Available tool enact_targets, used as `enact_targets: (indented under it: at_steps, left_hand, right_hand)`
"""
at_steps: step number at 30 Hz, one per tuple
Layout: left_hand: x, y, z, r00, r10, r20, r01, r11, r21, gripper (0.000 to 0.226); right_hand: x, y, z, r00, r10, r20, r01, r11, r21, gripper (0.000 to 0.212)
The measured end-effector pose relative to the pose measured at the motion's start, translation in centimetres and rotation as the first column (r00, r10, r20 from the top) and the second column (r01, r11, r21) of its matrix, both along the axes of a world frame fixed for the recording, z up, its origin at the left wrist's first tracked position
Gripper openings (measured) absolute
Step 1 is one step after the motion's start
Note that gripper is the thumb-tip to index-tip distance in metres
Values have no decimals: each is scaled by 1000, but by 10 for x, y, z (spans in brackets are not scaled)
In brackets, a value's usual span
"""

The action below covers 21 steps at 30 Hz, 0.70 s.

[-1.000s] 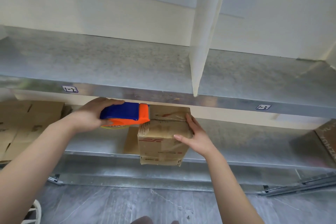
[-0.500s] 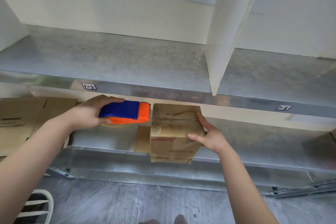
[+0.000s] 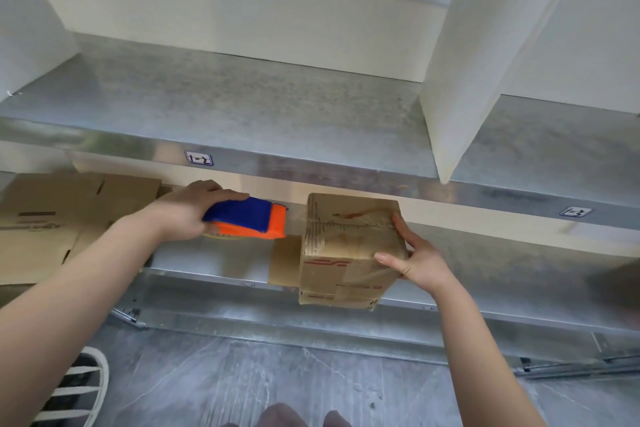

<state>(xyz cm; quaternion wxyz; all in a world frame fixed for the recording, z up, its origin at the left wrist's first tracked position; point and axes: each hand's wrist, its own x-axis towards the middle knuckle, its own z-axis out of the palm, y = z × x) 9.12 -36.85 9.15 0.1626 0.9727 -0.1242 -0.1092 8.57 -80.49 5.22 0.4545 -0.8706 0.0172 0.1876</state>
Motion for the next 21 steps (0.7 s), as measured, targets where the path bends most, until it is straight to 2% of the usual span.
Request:
enact_targets:
  at_steps: [6, 21]
  left_hand:
    - [12, -33, -21, 999, 18, -47, -16, 999, 47, 71]
    - [11, -37, -34, 956, 106, -274, -114, 993, -14, 75]
  right_hand:
    - [0, 0, -3, 1000, -14, 0, 14, 1000, 21, 116]
    - [2, 1, -3, 1000, -2, 12, 2, 999, 34, 114]
